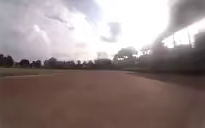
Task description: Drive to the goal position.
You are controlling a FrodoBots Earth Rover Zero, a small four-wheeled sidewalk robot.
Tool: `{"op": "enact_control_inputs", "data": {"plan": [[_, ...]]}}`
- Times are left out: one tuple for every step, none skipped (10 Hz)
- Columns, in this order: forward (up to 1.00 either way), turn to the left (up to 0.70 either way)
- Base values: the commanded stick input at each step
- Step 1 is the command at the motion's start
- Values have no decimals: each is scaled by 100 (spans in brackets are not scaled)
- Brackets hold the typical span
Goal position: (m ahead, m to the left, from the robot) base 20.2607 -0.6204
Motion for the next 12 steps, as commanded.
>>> {"op": "enact_control_inputs", "data": {"plan": [[70, 0], [70, 0], [70, 0], [70, 0], [70, 0], [70, 0], [70, 0], [70, 0], [70, 0], [70, 0], [70, 0], [70, 0]]}}
